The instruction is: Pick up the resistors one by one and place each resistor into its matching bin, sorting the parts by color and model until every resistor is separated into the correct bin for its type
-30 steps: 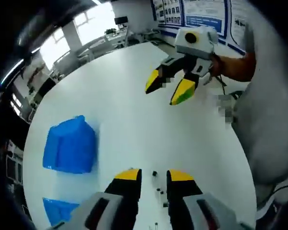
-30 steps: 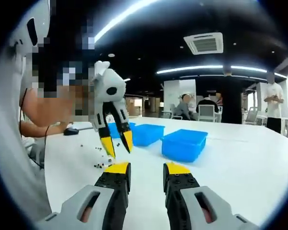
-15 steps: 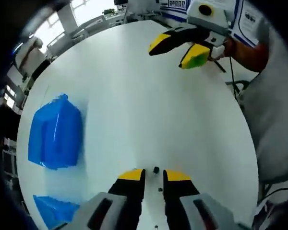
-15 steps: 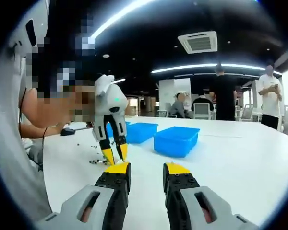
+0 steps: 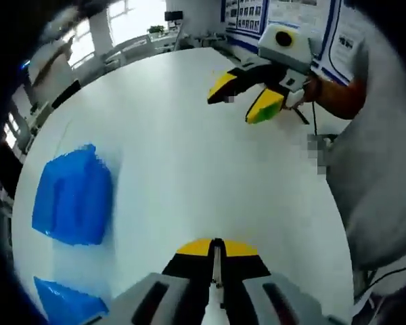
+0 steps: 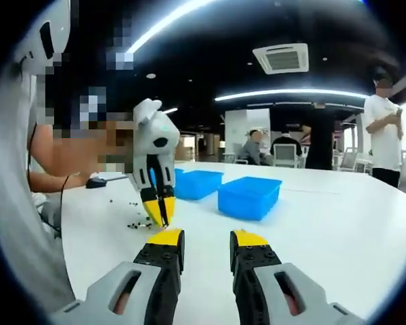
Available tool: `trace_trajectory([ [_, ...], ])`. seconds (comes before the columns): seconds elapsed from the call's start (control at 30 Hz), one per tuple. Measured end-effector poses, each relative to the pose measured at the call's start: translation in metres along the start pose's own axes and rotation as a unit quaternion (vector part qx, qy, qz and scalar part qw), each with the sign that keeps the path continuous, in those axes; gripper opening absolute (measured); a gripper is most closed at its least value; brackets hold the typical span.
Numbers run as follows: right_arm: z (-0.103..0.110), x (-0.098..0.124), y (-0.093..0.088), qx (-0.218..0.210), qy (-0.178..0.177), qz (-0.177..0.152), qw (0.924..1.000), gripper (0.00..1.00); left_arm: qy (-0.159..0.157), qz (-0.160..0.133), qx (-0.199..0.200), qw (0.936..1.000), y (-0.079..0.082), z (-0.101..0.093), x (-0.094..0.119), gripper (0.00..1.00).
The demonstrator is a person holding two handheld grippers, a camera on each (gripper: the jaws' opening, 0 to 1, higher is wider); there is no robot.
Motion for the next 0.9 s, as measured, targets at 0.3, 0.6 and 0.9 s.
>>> trace_trajectory([
  [0.3, 0.005, -0.011, 0.004, -0.017, 0.006, -0.011, 0.9998, 0.29, 0.054, -0.23, 0.052, 0.9703, 0.03, 0.002, 0.046, 0.07],
  [0.6, 0.024, -0.032, 0.002, -0.019, 0.04, -0.002, 0.999, 0.29, 0.251, -0.406, 0.179, 0.8604, -0.022, 0.032, 0.137, 0.07],
  [0.9, 0.027, -0.038, 0.008, -0.017, 0.047, -0.018, 0.9986, 0.29, 0.493, -0.39, 0.221, 0.7457, -0.114, 0.063, 0.244, 0.07],
])
Point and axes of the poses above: the point that each gripper's makers call its tool centre point, and the gripper's own axes: x roughly backward along the fingers, z roughly to its left, y roughly out of its top, the point moved 2 cm from there along x, roughly backward along the fingers, and after that the axes turned 6 degrees about -z, right-handed, at the moved point
